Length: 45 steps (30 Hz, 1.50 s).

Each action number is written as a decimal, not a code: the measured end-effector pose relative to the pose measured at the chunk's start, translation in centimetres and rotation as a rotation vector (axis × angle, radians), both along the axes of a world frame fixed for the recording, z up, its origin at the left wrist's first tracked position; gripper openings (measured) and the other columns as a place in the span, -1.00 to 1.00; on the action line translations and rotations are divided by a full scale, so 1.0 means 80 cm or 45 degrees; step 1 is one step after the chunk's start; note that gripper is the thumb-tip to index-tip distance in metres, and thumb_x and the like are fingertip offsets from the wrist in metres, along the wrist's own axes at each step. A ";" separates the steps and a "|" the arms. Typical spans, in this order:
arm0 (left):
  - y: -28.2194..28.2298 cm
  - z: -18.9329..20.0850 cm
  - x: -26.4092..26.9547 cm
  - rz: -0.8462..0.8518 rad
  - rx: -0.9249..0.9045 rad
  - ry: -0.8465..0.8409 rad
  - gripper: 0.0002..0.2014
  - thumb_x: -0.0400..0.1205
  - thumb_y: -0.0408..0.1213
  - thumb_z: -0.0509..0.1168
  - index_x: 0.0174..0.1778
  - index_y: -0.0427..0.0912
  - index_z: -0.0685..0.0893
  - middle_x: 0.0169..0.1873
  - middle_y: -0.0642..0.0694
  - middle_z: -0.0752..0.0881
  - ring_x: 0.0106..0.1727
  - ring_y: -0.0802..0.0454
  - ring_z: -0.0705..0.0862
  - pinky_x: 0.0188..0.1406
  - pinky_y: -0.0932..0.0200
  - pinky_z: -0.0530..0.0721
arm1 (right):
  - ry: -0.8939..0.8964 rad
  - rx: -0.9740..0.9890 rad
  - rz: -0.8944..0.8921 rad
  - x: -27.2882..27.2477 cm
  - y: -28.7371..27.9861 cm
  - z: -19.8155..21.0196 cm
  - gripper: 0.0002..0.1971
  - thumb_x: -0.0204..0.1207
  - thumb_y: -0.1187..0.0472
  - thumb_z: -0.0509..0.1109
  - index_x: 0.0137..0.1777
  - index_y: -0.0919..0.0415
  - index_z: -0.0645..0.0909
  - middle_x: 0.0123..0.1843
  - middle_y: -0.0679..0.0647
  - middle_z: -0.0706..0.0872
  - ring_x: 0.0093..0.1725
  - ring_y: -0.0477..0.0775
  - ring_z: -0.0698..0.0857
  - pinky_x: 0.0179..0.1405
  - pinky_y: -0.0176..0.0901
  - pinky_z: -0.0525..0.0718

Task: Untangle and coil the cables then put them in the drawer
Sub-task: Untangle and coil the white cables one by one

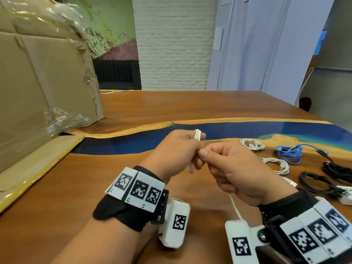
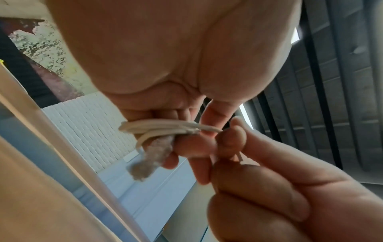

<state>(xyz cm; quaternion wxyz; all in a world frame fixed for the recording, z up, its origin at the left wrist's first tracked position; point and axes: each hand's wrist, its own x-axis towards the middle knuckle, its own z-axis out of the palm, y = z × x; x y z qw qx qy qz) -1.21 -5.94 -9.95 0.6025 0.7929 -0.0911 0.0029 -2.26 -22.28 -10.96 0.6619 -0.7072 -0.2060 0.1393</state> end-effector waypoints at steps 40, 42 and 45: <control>-0.010 0.001 -0.012 -0.627 -1.021 0.219 -0.53 0.78 -0.09 0.05 0.12 -0.32 0.80 -0.61 0.12 0.25 -0.64 0.21 0.19 -0.55 0.29 0.42 | -0.084 0.212 -0.026 0.013 -0.016 -0.004 -0.68 0.79 -0.09 0.11 0.18 -0.09 0.70 -0.48 -0.04 0.17 -0.56 -0.06 0.14 -0.65 -0.25 0.20; -0.004 0.004 -0.011 -0.613 -0.991 0.209 -0.57 0.77 -0.09 0.06 -0.12 -0.25 0.76 -0.64 0.13 0.23 -0.64 0.16 0.09 -0.59 0.29 0.37 | -0.063 0.237 -0.002 0.012 -0.013 -0.003 -0.71 0.77 -0.11 0.15 0.08 0.00 0.64 -0.50 -0.07 0.19 -0.56 -0.05 0.12 -0.62 -0.27 0.14; 0.005 0.007 -0.014 -0.713 -0.906 0.253 -0.59 0.76 -0.09 0.06 -0.31 -0.15 0.64 -0.66 0.12 0.15 -0.65 0.12 0.04 -0.61 0.28 0.33 | 0.063 0.350 0.053 0.010 -0.011 -0.004 -0.71 0.67 -0.13 0.21 0.03 0.07 0.58 -0.51 -0.05 0.17 -0.55 -0.05 0.07 -0.61 -0.29 0.05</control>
